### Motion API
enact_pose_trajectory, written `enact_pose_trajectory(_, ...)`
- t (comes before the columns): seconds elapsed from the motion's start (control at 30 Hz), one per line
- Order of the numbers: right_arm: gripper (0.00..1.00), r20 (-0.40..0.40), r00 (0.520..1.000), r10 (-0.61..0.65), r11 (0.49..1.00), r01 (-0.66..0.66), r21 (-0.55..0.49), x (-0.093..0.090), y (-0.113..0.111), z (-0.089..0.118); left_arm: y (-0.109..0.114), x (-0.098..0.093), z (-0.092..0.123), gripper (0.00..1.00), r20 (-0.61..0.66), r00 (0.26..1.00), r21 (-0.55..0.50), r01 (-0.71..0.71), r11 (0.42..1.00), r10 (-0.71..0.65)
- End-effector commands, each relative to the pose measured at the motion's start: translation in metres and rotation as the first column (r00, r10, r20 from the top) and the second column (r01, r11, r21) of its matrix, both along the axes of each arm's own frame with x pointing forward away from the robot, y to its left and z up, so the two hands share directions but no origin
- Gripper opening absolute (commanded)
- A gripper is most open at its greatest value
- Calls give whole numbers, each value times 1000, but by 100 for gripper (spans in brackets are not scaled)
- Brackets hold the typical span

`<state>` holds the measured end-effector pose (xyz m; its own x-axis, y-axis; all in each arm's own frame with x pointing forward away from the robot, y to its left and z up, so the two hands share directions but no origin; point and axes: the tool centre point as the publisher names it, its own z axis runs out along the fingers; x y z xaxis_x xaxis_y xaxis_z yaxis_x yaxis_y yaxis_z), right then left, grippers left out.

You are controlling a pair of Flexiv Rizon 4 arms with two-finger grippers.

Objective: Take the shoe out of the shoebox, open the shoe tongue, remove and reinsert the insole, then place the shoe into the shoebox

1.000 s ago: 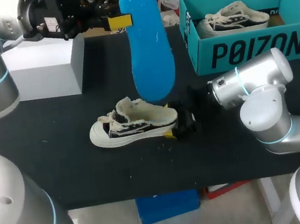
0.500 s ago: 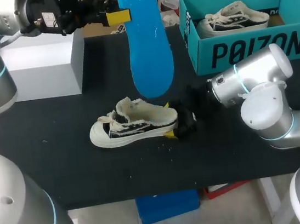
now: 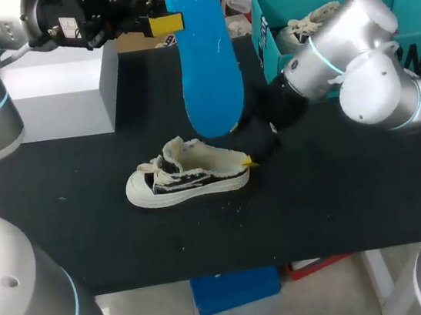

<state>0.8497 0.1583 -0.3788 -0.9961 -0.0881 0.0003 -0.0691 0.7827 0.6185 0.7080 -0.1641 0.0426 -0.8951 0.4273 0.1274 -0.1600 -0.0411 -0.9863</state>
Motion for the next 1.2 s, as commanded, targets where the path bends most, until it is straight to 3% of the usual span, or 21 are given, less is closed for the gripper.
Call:
enact_pose_trajectory(0.03,100,-15,997,69,772,-63,-633,5,2,18,0,0,0,0,1,1000,1,-1,1000,1)
enact_pose_trajectory(0.2,100,4,998,55,690,-35,-723,3,9,22,0,0,0,0,1,1000,1,-1,1000,1)
enact_pose_trajectory(0.53,100,58,998,9,590,41,-806,-6,25,25,0,0,0,0,1,1000,1,-1,1000,1)
enact_pose_trajectory(0.7,100,77,997,3,585,61,-809,-10,28,26,0,0,0,0,1,1000,1,-1,1000,1)
enact_pose_trajectory(0.83,100,74,997,30,646,37,-762,-15,29,27,0,0,0,0,1,1000,1,-1,1000,1)
enact_pose_trajectory(1.2,100,74,997,30,646,37,-762,-15,29,27,0,0,0,0,1,1000,1,-1,1000,1)
